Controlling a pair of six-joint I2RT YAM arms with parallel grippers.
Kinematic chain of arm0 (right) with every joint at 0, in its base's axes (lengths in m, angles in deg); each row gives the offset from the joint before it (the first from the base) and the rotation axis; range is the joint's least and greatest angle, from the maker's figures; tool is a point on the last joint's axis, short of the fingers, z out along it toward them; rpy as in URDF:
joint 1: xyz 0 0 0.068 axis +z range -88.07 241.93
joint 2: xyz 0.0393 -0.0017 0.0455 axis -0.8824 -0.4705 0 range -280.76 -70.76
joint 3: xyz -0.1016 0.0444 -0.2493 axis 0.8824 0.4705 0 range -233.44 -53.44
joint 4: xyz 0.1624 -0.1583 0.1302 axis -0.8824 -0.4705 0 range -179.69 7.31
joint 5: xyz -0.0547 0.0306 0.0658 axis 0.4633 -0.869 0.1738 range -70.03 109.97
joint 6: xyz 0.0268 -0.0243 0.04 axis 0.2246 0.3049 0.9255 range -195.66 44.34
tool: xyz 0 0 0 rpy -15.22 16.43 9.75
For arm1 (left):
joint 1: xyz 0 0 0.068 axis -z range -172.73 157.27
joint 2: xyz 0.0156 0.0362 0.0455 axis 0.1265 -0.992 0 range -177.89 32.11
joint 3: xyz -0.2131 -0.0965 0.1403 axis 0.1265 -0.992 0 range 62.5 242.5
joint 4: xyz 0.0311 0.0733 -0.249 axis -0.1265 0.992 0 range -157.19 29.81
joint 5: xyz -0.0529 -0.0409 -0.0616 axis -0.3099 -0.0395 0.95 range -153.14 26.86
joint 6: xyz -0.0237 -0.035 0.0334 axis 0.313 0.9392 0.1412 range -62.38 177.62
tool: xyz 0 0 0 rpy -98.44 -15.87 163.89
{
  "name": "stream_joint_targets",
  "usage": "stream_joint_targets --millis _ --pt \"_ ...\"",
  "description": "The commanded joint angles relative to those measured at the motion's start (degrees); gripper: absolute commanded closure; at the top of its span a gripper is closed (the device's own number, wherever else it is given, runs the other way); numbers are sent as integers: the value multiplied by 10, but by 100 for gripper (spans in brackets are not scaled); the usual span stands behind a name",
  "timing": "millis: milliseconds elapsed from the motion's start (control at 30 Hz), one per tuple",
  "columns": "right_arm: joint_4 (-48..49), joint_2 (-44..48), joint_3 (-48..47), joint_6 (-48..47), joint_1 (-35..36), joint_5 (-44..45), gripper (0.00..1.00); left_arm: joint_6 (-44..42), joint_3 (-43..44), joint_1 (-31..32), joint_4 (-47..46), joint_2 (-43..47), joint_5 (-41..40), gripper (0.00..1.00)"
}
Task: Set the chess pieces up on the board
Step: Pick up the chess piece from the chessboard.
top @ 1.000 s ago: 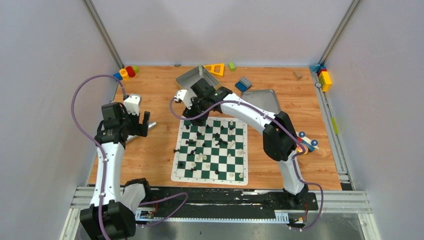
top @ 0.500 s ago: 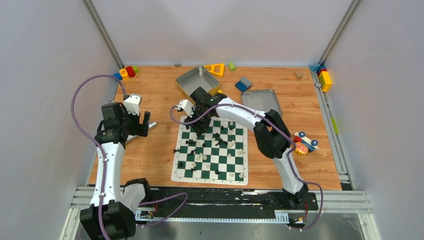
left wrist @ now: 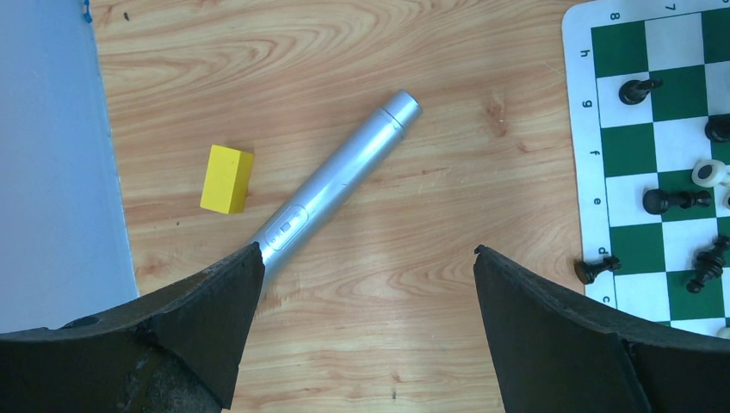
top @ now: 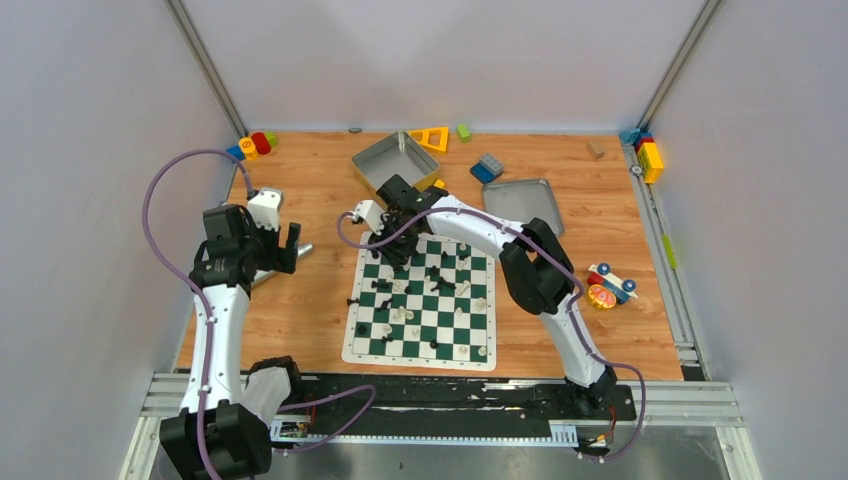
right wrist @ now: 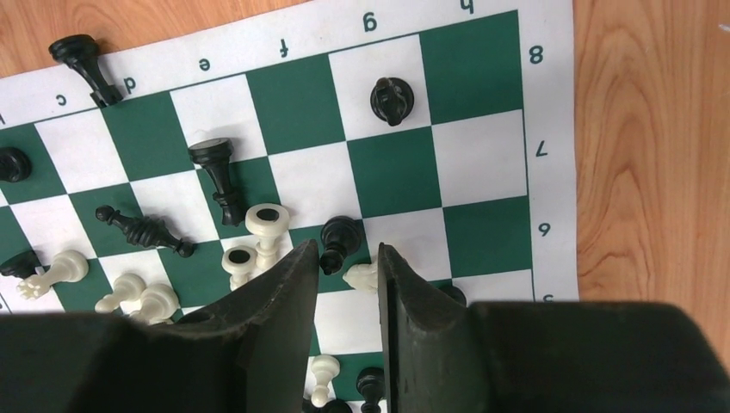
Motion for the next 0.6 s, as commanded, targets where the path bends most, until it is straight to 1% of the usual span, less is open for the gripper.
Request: stream_joint_targets --millis 0,67,233,333,400,467,567 --pt "8 -12 -31 3 2 -15 70 2 8 -5 -19 5 4 1" --pt "6 -14 -34 3 2 -15 72 1 8 -5 -19 4 3 1" --pt "3 -16 -32 2 3 -15 73 2 8 -5 -19 4 3 1" --pt "1 -16 -31 2 3 -15 75 2 8 -5 -19 4 3 1" --pt "1 -16 -33 1 2 -16 80 1 8 -5 -19 4 3 1" --pt "-2 -16 -38 1 3 -19 87 1 8 -5 -18 5 2 1" --pt "-7 -16 -52 3 4 -25 95 1 8 -5 -18 6 2 1"
